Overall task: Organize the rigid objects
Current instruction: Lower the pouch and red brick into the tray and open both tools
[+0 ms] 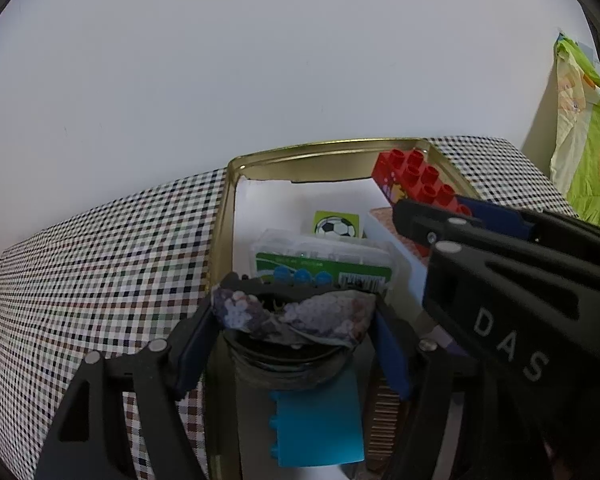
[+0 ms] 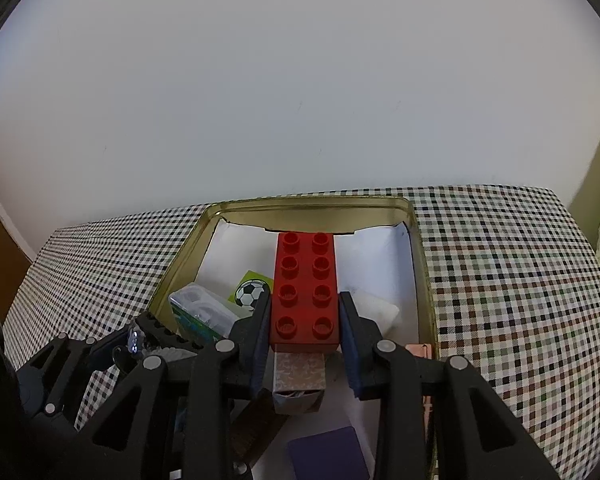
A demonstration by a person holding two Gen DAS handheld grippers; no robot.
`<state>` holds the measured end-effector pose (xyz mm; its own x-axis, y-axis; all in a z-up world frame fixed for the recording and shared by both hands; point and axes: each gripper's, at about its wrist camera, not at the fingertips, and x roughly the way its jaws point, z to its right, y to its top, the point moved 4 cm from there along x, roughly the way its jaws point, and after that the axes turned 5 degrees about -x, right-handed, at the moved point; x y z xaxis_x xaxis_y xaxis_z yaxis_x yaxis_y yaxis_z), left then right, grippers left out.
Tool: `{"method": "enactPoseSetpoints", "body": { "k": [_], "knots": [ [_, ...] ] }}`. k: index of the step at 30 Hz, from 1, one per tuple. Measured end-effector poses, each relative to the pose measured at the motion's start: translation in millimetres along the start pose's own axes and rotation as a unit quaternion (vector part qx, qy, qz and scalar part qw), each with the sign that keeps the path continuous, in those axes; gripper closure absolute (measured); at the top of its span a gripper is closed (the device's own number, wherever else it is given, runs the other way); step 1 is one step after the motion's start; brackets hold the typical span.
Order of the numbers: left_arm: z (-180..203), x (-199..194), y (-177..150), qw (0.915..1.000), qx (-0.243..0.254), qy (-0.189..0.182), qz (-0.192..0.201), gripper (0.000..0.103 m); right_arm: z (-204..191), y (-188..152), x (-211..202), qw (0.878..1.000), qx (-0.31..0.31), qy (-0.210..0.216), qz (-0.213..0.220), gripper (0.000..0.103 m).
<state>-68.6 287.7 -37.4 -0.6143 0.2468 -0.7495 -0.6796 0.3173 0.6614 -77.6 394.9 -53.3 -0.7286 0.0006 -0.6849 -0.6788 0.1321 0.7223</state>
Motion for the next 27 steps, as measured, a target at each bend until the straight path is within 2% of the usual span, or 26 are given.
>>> {"method": "enactPoseSetpoints", "body": {
  "k": [12, 14, 16, 19, 25, 27],
  "knots": [
    [5, 0, 2, 1.0, -0.002, 0.005, -0.007, 0.031, 7, -4, 12, 1.0, 0.007, 0.006, -0.022, 0.068],
    [5, 3, 2, 0.9999, 0.0, 0.002, -0.017, 0.028, 8, -5, 15, 0.999, 0.011, 0.004, -0.031, 0.065],
    [7, 3, 2, 0.9998, 0.004, -0.003, -0.022, 0.023, 11, -6, 15, 0.999, 0.018, -0.008, -0.035, 0.055],
    [9, 4, 2, 0.9995, 0.007, -0.012, -0.026, 0.017, 13, -6, 10, 0.999, 0.026, -0.011, -0.026, 0.047],
    [13, 6, 2, 0.9984, 0.016, -0.037, -0.039, 0.006, 14, -6, 10, 0.999, 0.033, -0.016, -0.022, 0.042],
    [14, 6, 2, 0.9983, 0.019, -0.037, -0.041, 0.005, 18, -7, 12, 0.999, 0.038, -0.015, -0.024, 0.038]
  ]
}}
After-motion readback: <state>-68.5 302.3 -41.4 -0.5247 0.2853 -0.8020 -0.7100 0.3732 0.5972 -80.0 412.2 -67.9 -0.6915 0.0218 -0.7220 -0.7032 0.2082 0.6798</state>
